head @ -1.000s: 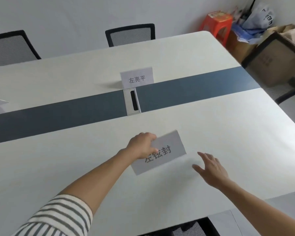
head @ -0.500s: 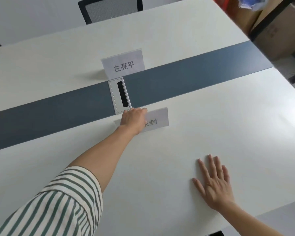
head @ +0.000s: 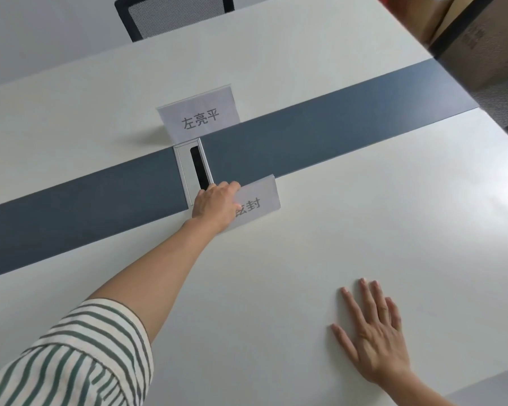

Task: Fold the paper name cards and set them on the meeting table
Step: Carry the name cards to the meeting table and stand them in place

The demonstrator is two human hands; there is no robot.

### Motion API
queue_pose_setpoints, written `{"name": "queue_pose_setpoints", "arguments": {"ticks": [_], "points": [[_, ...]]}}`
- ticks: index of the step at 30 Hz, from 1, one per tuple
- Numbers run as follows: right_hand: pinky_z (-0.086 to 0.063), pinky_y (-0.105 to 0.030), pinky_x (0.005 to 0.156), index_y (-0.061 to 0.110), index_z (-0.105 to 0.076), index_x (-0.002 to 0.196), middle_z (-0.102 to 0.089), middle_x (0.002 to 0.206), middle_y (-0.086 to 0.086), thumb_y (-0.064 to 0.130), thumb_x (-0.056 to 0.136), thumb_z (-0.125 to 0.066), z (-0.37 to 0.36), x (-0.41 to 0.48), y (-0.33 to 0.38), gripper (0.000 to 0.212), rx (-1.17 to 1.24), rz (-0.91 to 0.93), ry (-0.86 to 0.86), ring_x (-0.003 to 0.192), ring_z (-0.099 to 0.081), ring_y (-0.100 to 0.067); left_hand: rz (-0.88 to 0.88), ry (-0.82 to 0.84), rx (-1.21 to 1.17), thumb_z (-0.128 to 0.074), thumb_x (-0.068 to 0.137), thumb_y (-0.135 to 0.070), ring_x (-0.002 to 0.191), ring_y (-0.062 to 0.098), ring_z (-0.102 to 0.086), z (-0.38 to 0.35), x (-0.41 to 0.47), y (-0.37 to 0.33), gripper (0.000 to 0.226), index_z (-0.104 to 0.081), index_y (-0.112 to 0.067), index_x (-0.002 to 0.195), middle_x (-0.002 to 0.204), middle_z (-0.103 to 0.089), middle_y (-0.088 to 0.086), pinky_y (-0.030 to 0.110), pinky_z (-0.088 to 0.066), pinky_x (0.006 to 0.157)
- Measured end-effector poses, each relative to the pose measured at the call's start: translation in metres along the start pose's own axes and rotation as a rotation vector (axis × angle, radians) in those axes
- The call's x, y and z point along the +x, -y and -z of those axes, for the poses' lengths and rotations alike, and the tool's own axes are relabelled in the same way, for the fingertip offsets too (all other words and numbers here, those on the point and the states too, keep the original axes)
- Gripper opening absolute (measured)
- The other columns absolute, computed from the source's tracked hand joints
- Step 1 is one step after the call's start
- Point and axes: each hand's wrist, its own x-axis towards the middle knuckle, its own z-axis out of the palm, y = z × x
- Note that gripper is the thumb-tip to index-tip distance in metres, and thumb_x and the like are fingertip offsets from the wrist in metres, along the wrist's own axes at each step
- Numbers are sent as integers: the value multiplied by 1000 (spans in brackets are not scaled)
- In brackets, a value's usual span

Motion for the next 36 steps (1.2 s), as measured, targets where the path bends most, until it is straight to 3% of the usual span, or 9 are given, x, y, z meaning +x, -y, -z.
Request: {"name": "queue_pose_setpoints", "arguments": {"ticks": [5, 9, 12, 18, 20, 22, 25, 32, 36], "points": [[-12, -47, 116, 26, -31, 148, -26, 158, -11, 70, 87, -20, -2, 1, -1, 76, -4, 8, -8, 148, -13, -31, -5, 41, 27, -59, 90, -29, 119, 31, -48, 2, -8, 7, 52, -41, -21, 138, 133, -53, 8, 44, -37, 99], [-7, -46, 117, 28, -27, 149, -24, 159, -11, 69, 86, -21, -1, 1, -1, 76, -25, 4, -7, 149, -9, -31, -15, -101, 33, -60, 88, -31, 125, 31, -43, 14, -30, 0, 59, -38, -19, 141, 139, -45, 9, 43, -33, 104], [-2, -45, 117, 29, -22, 151, -18, 161, -10, 70, 87, -19, 1, 0, 0, 76, -21, 2, 12, 149, -3, -29, -15, -162, -119, -55, 90, -26, 117, 30, -51, 25, -67, -14, 41, -52, -15, 129, 128, -56, 8, 42, -41, 98], [5, -42, 119, 33, -1, 152, 10, 163, -5, 69, 88, -21, 22, -1, 4, 76, 10, 15, 120, 148, 16, -25, 165, 53, -598, -61, 87, -27, 79, 17, -60, 23, -186, -31, 23, -65, -18, 108, 85, -62, -4, 33, -53, 81], [-8, -43, 119, 32, -14, 152, 2, 164, -4, 62, 89, -37, 40, -2, 5, 73, 67, 20, 175, 150, 6, -24, 204, 143, -666, -62, 87, -28, 76, 13, -58, 16, -232, -36, 23, -65, -20, 109, 88, -62, -2, 30, -50, 79], [-28, -40, 112, 26, -39, 143, -26, 158, -3, 52, 89, -50, 57, -10, 3, 61, 196, 15, 210, 146, -21, -23, 242, 248, -711, -62, 87, -32, 78, 10, -57, 10, -278, -42, 26, -63, -23, 111, 91, -61, -5, 27, -48, 78], [-45, -32, 90, 23, -58, 126, -66, 126, 0, 47, 87, -58, 77, -40, -5, 46, 377, 11, 303, 115, -59, -21, 298, 340, -775, -63, 86, -35, 83, 8, -58, 0, -352, -57, 28, -63, -27, 112, 95, -61, -7, 24, -48, 82], [-48, -21, 76, 31, -63, 106, -72, 86, 16, 36, 86, -65, 99, -137, -31, 20, 507, 194, 473, 78, -70, -3, 599, 195, -1146, -66, 86, -30, 81, 4, -68, -17, -503, -113, 19, -65, -28, 105, 92, -72, -1, 22, -52, 75], [-47, -20, 71, 28, -69, 97, -76, 80, 9, 24, 86, -67, 103, -183, -34, 12, 635, 254, 538, 77, -70, -6, 809, -18, -1369, -67, 60, -45, 81, 12, -72, -23, -586, -156, 49, -68, -21, 102, 91, -76, 4, 27, -54, 73]]}}
